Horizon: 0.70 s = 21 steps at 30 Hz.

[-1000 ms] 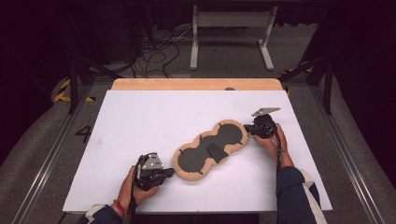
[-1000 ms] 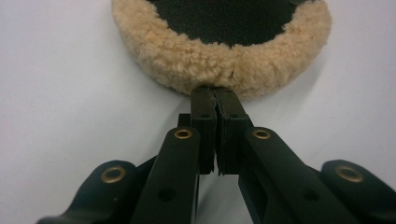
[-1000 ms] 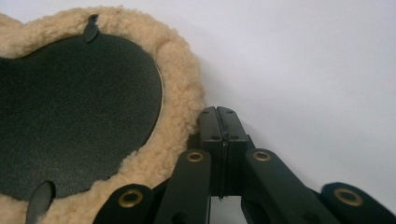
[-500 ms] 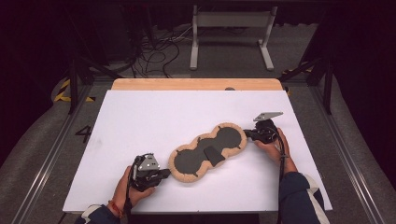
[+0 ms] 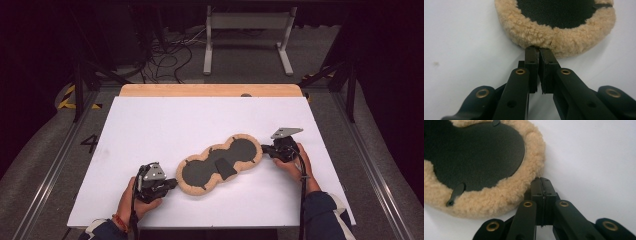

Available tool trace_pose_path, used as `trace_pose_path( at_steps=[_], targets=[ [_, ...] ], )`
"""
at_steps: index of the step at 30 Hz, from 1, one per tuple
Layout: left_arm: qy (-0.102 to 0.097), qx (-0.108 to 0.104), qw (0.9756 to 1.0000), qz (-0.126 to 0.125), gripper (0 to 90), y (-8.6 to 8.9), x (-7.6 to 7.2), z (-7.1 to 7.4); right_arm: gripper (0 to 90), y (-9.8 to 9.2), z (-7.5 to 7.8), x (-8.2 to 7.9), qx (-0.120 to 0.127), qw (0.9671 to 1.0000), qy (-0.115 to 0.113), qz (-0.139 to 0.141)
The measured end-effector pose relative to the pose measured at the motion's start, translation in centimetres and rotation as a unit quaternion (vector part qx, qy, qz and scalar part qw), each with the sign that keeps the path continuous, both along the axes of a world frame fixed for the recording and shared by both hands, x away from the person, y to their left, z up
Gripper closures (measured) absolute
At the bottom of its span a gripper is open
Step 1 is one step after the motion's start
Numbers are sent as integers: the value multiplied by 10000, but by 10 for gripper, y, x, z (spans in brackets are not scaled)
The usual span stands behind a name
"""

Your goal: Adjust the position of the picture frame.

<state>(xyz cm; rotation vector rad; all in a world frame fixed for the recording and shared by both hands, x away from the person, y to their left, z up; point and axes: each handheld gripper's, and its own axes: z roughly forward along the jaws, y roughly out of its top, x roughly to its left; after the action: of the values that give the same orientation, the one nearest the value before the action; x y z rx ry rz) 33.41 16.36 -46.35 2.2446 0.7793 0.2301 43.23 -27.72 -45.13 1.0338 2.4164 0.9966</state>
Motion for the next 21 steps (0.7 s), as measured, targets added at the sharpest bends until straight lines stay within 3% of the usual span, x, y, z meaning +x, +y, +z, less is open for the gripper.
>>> trace_pose_path(
  at_steps=[13,16,18,21],
  targets=[
    [-58,56,9999,79,861,6,7,0,900,-1,0,-15,53,9997,55,215],
    [-48,51,9999,108,860,6,7,0,900,-1,-1,-9,140,9999,55,21],
    [-11,22,9999,123,861,5,9,0,900,0,-3,1,227,9992,-3,-331],
    [-24,33,9999,107,863,5,11,0,900,5,-3,6,217,9989,-51,-422]
  ],
)
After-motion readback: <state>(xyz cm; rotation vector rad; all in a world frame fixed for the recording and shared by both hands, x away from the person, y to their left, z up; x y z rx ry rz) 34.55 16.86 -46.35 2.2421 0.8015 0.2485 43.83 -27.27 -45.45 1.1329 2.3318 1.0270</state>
